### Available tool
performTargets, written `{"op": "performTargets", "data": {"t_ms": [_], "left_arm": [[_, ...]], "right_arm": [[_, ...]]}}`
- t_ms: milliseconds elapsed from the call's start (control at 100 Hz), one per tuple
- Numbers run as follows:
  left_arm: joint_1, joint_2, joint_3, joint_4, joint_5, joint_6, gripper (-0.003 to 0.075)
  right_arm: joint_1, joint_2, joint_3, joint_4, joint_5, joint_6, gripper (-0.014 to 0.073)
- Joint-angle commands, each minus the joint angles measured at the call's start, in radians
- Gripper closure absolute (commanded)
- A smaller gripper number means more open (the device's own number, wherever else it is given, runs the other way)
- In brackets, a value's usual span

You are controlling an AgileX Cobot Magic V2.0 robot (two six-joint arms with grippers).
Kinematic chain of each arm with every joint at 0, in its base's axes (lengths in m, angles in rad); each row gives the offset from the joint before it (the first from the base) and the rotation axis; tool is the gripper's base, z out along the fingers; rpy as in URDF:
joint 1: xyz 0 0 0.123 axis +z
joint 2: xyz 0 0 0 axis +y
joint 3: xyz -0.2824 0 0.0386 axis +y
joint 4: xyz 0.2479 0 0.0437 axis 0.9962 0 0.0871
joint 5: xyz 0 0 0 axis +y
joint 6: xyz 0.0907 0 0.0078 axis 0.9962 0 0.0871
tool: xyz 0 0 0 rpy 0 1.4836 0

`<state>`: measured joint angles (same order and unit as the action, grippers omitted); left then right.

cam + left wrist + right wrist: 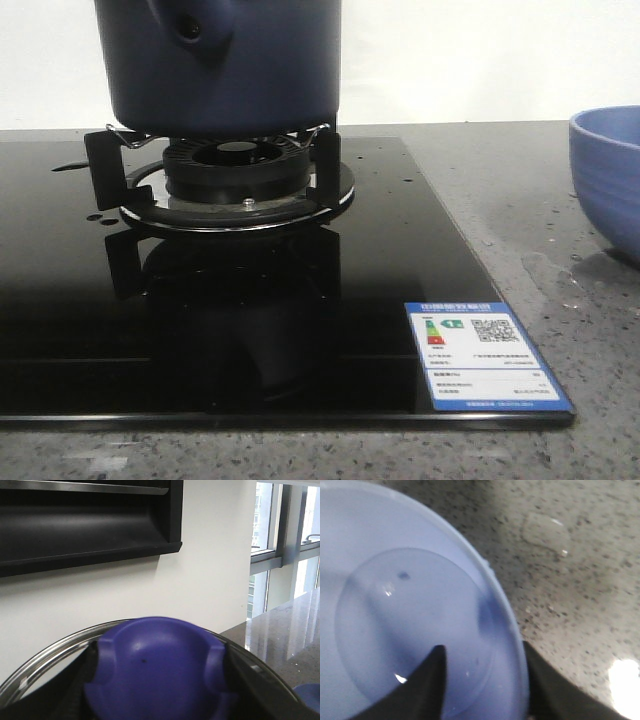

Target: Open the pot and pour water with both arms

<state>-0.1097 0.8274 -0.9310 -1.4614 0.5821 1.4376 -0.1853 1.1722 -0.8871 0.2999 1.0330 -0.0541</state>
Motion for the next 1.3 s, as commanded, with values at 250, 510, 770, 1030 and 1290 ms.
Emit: {"op": "performTargets", "data": {"t_ms": [250,510,770,1030,1290], "left_arm": [[-0.008,-0.014,-0.032,-0.073,-0.066,-0.008,0.0498],[-0.008,-0.014,-0.032,-0.073,-0.087,-0.008,0.0498],[-0.008,-0.014,-0.032,-0.073,-0.101,-0.008,0.0498],[-0.008,-0.014,-0.032,-0.073,-0.108,-0.008,0.0498],[-0.008,-0.014,-0.032,-0.074,-0.108,-0.008,0.0498]], "right_arm": [[-0.005,-0.007,-0.025,0.068,-0.072,-0.006,0.0657],[0.057,-0.004,-0.145,0.069,-0.006,-0.01,0.0655],[0.165,0.054,-0.415,0.108,0.078,-0.01,0.0655],[0.28,0.23,-0.76,0.129,0.12,0.001,0.0653],[0.401,0.477,-1.136,0.111,0.151,0.007,0.0637]]}}
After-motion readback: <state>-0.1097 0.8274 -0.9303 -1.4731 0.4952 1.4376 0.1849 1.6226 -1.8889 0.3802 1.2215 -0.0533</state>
